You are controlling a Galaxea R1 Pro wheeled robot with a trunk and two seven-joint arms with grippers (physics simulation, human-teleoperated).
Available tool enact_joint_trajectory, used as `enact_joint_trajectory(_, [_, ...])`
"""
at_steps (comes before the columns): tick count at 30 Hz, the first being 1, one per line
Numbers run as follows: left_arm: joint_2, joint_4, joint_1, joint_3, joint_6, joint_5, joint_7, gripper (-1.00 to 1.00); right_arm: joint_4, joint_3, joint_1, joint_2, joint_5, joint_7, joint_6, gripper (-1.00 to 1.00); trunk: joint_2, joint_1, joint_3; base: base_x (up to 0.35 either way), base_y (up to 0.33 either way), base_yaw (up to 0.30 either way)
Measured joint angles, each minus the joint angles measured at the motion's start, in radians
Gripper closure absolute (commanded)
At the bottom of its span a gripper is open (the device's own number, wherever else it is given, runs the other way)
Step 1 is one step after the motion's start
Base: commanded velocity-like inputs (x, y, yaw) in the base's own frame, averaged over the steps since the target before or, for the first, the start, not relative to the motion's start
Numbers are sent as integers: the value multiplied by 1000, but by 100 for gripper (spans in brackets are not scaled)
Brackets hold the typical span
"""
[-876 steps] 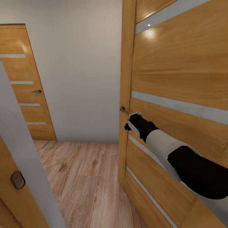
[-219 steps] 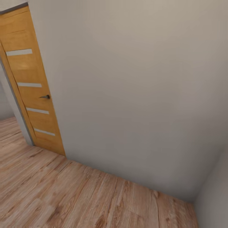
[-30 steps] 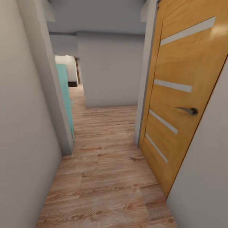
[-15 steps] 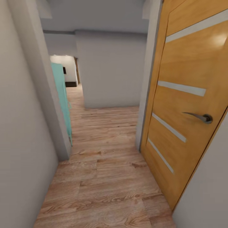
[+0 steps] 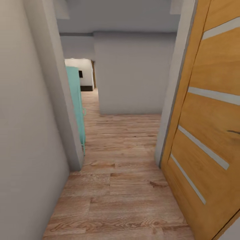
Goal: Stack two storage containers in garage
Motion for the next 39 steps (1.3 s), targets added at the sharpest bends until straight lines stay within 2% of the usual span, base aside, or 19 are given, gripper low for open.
enact_joint_trajectory(15, [0,0,0,0,0,0,0,-100,0,0,1,0,-1,0,-1,-100,0,0,0,299,0,8])
enact_joint_trajectory(25, [0,0,0,0,0,0,0,-100,0,0,0,1,-1,-1,-1,-100,0,0,0,296,0,-134])
enact_joint_trajectory(39, [0,0,0,0,0,0,0,-100,0,0,0,1,-1,-1,-1,-100,0,0,0,290,0,-8])
